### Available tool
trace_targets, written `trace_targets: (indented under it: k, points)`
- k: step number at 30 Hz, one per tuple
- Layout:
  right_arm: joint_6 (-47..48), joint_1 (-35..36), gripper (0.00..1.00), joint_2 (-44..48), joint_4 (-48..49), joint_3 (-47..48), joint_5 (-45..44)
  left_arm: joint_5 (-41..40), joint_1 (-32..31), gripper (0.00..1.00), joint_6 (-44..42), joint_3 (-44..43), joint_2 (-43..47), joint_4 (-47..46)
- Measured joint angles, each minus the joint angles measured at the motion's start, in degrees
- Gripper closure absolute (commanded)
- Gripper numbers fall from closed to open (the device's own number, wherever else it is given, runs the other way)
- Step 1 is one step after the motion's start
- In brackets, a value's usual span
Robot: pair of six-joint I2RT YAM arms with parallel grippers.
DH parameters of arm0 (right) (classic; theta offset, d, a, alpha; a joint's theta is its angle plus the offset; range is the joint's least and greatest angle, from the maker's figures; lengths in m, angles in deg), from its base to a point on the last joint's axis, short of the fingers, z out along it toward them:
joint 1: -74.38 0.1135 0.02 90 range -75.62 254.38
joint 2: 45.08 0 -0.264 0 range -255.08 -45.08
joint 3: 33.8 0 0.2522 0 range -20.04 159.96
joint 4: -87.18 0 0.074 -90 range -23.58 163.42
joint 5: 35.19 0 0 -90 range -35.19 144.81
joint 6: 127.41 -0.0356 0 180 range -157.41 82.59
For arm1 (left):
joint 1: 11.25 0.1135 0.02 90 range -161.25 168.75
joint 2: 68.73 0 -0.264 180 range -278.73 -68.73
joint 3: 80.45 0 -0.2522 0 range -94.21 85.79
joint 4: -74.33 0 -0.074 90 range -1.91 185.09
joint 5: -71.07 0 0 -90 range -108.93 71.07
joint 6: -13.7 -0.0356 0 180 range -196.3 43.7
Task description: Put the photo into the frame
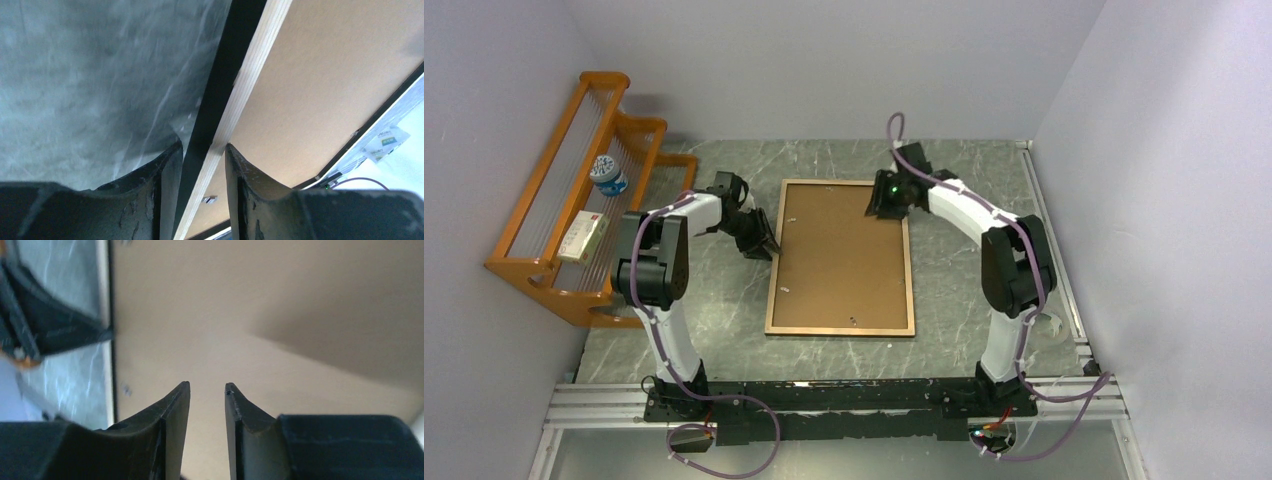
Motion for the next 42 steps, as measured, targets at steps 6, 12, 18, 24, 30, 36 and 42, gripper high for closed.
trace_targets:
  k: [6,12,18,24,30,36,42]
  points:
    - [-0.9,12.0,0.62,-2.1,5.9,-3.0,10.3,0.6,0.0,0.58,1.8,8.2,5.7,-1.7]
    - [-2.8,17.9,0.7,-5.8,11.2,-4.0,15.2,2.2,0.0,0.73,3.8,15.1,10.2,-5.2]
    - [-4.5,19.7,0.75,-9.6,14.1,-4.0,15.6,3.3,0.1,0.87,4.1,19.6,13.4,-8.1]
    - [-5.8,21.4,0.76,-12.1,16.5,-3.0,16.4,3.6,0.1,0.92,4.0,20.3,13.9,-8.4]
    - [-6.1,23.5,0.8,-12.7,18.1,-3.0,17.2,3.8,0.1,0.93,4.0,20.3,13.9,-8.5]
    - [-6.6,24.1,0.78,-13.8,20.4,-3.0,18.8,3.8,0.1,0.93,4.0,20.3,13.9,-8.5]
    - [-6.7,24.4,0.7,-14.0,23.1,-3.3,18.7,3.9,0.2,0.93,4.0,20.2,13.8,-8.5]
